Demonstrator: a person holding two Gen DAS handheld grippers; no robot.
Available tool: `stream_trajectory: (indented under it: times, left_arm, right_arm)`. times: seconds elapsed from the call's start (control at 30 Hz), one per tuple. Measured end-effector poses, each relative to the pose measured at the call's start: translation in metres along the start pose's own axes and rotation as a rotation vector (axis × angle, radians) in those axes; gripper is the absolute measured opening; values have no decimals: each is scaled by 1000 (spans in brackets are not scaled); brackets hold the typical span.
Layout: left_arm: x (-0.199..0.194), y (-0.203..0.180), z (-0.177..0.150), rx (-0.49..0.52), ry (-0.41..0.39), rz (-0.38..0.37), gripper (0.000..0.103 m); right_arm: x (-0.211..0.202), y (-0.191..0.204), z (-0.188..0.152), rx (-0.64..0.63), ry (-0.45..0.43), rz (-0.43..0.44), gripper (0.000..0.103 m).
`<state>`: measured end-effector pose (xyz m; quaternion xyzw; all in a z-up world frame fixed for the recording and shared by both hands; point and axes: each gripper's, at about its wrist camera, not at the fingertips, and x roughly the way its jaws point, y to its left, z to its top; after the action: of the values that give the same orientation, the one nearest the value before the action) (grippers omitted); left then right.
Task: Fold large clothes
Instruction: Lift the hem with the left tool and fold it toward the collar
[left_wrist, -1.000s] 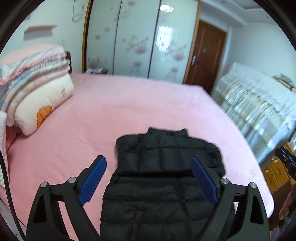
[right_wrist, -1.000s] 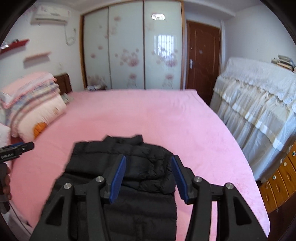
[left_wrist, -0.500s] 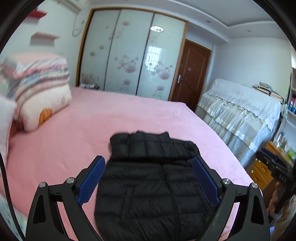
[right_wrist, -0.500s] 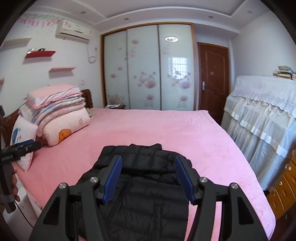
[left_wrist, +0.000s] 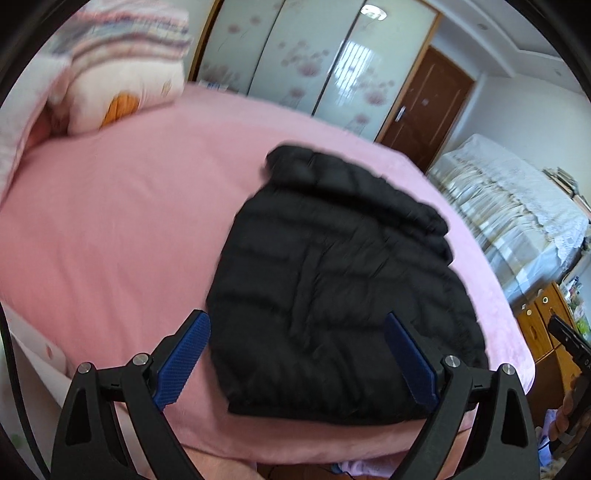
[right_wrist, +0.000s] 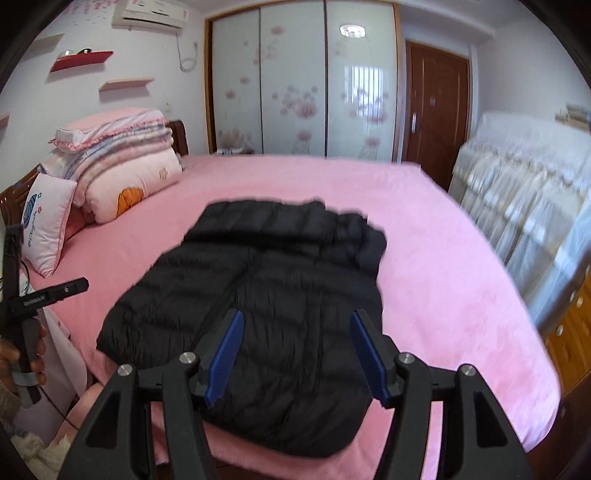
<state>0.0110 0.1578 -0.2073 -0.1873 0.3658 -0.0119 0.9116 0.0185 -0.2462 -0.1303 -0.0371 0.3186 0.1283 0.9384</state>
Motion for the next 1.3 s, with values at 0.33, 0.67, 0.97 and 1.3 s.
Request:
stream_trajectory:
  times: [0.33, 0.67, 0.97, 1.3]
  left_arm:
    - [45, 29, -21, -48, 98, -27, 94]
    - [86, 45, -35, -96, 202, -88, 94]
    - [109, 47, -37, -102, 243, -154, 87]
    - [124, 30, -31, -83, 273, -206, 71]
  right_arm:
    - [40, -23, -50, 38, 153, 2, 60]
    - [78, -60, -88, 161, 307, 25, 60]
    - [105, -80, -121, 295, 398, 100, 60]
    - [115, -97, -141, 389, 420, 169, 61]
